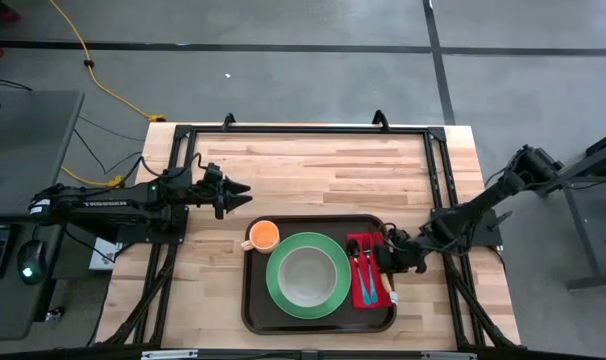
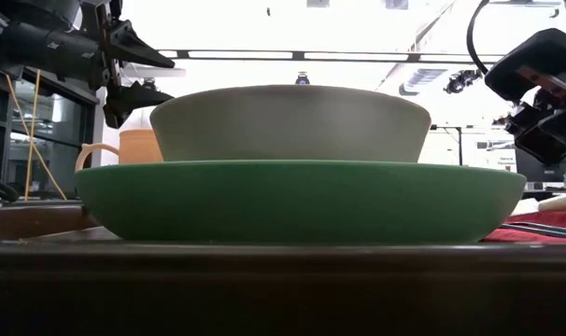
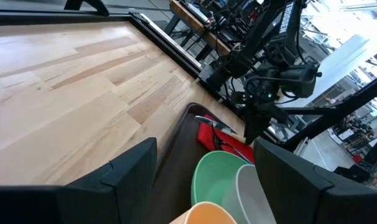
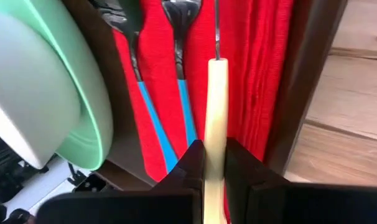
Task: Set up tray
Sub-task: Put the yellow table knife on top of the red napkin to the right of the blue fork on the black tray, then return to Home Position
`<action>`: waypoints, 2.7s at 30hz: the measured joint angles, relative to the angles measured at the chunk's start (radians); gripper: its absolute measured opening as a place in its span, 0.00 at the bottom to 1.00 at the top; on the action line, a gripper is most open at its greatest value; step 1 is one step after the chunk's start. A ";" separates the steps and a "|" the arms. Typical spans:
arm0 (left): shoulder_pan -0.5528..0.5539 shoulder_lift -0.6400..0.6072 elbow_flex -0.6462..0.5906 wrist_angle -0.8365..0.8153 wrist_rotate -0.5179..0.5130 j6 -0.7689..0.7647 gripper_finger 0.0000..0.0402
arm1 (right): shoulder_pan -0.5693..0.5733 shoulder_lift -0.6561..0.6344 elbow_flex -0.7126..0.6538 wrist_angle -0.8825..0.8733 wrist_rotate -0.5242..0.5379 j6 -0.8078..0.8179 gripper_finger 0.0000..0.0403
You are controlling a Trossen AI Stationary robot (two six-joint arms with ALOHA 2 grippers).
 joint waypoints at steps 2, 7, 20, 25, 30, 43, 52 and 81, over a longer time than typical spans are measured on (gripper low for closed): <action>0.000 0.000 0.000 0.000 0.000 0.000 0.73 | 0.000 0.017 0.000 0.009 -0.010 0.004 0.03; 0.000 0.000 0.000 0.000 0.007 0.000 0.73 | 0.000 0.054 0.000 0.039 -0.030 0.015 0.03; 0.000 0.000 0.000 0.001 0.021 -0.012 0.73 | 0.000 0.121 0.000 0.108 -0.079 0.029 0.06; 0.000 0.000 0.000 0.001 0.024 -0.016 0.73 | 0.000 0.121 0.000 0.117 -0.084 0.028 0.07; 0.000 0.000 0.000 0.001 0.025 -0.015 0.73 | 0.000 0.121 -0.001 0.130 -0.104 0.030 0.14; 0.000 0.000 0.000 0.001 0.025 -0.015 0.73 | 0.000 0.118 -0.001 0.132 -0.146 0.035 0.19; 0.000 0.000 0.000 0.001 0.026 0.003 0.73 | 0.000 0.035 -0.001 0.133 -0.158 0.039 0.19; 0.000 -0.052 0.001 0.008 -0.034 -0.061 0.73 | -0.145 -0.473 -0.001 0.101 0.565 -0.615 0.19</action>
